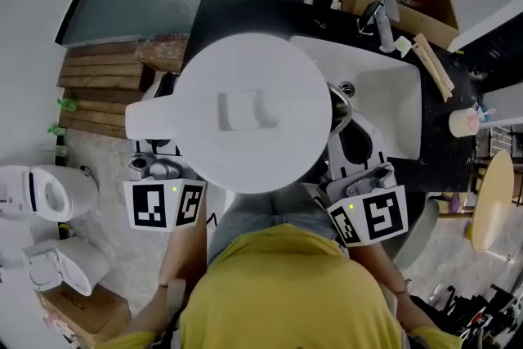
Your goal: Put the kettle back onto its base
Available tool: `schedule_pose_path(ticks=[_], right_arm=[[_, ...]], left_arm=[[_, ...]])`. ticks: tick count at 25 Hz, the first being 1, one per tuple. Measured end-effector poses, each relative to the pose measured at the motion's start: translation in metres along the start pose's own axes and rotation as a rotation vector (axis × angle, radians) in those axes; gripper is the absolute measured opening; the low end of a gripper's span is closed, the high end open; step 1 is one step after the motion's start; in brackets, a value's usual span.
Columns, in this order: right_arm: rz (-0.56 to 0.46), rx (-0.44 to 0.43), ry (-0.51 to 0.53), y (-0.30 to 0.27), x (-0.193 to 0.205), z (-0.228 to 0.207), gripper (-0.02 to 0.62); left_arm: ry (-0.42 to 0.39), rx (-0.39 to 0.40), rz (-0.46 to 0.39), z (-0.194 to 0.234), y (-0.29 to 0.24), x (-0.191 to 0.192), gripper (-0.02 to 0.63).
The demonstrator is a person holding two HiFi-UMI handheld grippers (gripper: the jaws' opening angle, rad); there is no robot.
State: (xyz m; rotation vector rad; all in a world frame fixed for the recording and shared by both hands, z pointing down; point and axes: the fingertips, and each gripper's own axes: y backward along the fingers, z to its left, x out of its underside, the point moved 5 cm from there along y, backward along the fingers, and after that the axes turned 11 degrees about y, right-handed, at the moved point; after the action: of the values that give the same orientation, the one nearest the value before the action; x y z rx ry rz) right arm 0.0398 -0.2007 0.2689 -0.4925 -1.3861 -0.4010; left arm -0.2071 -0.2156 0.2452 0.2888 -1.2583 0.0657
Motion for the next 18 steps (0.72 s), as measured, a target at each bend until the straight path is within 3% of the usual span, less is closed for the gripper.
schedule_pose_path(ticks=[9, 18], right_arm=[[0.005, -0.033, 0.006, -0.022, 0.02, -0.012, 0.015], [0.005, -0.053, -0.011, -0.028, 0.038, -0.015, 0.015]], left_arm=[[-0.025, 0.026, -0.007, 0.002, -0.018, 0.03, 0.038], [0.004, 0.003, 0.008, 0.003, -0.023, 0.054, 0.038]])
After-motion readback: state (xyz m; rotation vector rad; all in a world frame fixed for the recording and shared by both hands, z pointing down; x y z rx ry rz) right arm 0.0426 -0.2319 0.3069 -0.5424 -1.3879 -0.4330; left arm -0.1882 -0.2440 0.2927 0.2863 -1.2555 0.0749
